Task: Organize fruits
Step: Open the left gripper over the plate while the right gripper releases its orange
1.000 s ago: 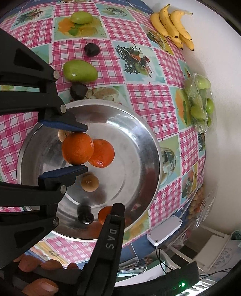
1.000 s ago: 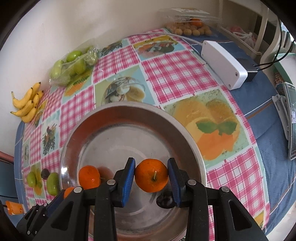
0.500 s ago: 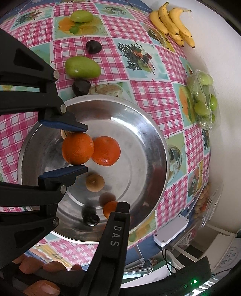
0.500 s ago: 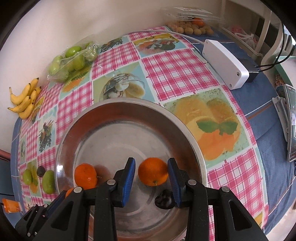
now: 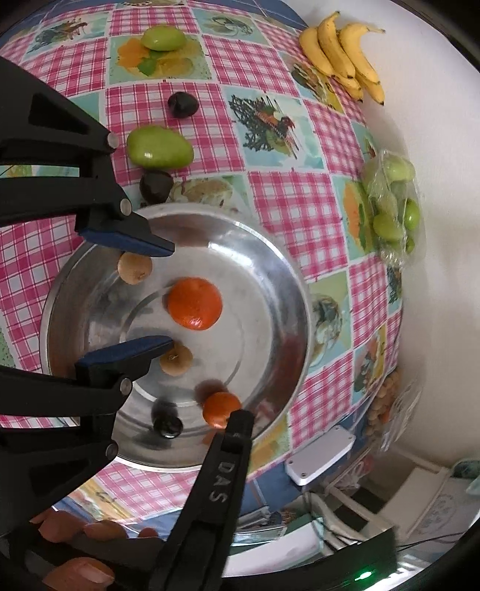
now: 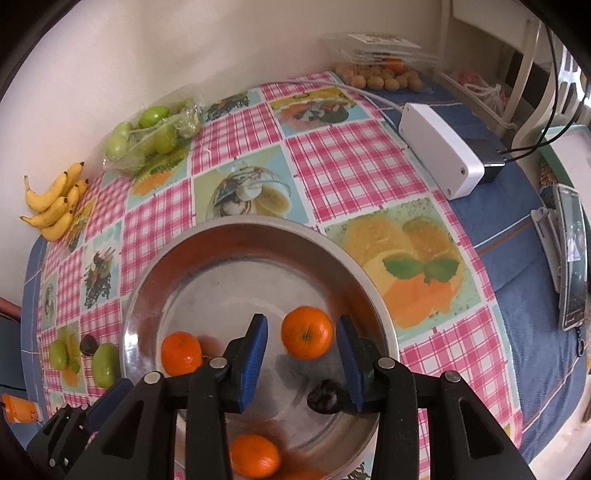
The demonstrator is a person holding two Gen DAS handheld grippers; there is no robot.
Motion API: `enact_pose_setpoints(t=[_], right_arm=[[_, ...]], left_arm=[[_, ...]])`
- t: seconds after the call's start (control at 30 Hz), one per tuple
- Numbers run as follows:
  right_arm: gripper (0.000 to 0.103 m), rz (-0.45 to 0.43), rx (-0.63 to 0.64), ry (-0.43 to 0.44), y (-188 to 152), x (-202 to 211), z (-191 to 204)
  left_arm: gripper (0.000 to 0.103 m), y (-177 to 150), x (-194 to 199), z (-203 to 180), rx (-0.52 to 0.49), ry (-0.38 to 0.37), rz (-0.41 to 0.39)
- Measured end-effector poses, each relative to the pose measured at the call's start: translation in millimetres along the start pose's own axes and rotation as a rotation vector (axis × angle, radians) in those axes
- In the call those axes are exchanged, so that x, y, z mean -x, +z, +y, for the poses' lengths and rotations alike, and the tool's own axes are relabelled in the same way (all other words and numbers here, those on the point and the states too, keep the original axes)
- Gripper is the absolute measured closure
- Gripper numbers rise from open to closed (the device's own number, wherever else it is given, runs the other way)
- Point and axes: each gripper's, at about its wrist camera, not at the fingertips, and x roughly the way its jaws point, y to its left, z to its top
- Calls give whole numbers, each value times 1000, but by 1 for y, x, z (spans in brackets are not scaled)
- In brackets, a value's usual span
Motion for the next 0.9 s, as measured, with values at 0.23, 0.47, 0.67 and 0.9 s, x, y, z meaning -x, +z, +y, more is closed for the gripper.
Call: enact_pose_setpoints(t=[0.23, 0.47, 0.67, 0.9], right_arm=[[61, -28, 21, -7, 0, 13, 5], [61, -56, 43, 23, -1, 26, 16], [61, -78, 76, 29, -3, 34, 29], [61, -68, 98, 26, -5, 32, 37]], left_arm=[[58, 5, 17, 36, 130, 20, -58], [58, 4, 26, 82, 264, 58, -80], [58, -3, 28, 110, 347, 69, -77], [58, -6, 29, 119, 375, 70, -73]])
